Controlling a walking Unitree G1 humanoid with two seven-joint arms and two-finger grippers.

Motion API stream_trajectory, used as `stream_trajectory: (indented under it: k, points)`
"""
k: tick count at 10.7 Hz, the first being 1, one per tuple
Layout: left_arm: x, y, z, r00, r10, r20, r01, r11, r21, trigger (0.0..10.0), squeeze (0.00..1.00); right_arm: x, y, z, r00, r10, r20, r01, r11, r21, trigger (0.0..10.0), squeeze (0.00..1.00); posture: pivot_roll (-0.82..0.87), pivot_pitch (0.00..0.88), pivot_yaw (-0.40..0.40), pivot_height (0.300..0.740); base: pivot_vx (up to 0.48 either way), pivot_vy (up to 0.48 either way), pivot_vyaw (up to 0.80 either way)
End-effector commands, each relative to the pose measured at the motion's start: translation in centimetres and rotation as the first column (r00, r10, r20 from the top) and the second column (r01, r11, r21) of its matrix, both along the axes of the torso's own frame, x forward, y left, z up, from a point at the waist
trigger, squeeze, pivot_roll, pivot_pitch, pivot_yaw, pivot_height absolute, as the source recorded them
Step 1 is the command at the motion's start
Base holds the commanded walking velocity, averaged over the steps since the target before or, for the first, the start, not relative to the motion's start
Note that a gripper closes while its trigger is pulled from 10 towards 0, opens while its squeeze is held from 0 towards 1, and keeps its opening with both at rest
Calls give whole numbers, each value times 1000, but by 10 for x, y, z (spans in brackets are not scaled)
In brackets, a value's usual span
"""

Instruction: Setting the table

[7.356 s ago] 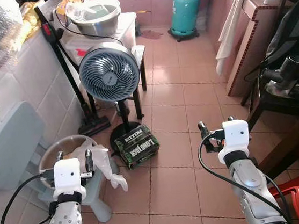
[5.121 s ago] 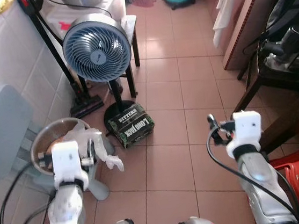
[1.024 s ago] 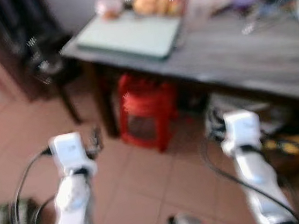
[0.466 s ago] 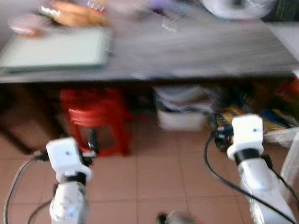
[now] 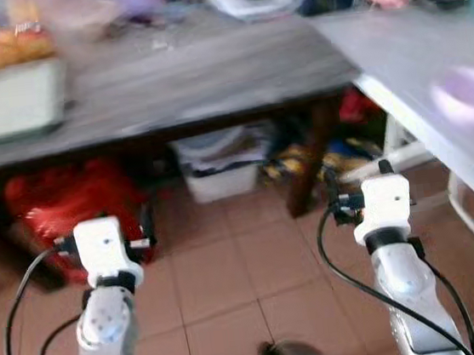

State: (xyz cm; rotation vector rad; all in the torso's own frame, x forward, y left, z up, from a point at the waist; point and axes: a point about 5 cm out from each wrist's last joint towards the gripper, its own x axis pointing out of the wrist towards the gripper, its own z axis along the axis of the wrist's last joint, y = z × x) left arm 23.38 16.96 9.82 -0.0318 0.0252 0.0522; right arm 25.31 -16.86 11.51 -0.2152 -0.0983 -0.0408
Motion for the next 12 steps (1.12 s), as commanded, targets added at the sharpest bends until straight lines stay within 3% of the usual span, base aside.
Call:
stream_trajectory:
  k: [1,3,12]
  points:
    - [-1,-4,0,1000,-6,-5,6,1000,-6,10000,0,-1,-5,0,1000,-6,-6,6,1000,-8,10000,0,2,116,-6,740,0,0,-800]
    - [-2,-6,-1,1000,-12,-10,12,1000,-12,10000,0,-2,-4,0,1000,14,-5,-14,1000,-7,10000,0,-2,123,-7,740,0,-154,0]
    - [3,-7,1,1000,-21,-11,21,1000,-4,10000,0,2,5,2,997,78,1,-78,997,-19,10000,0,1,118,-3,740,0,-467,66]
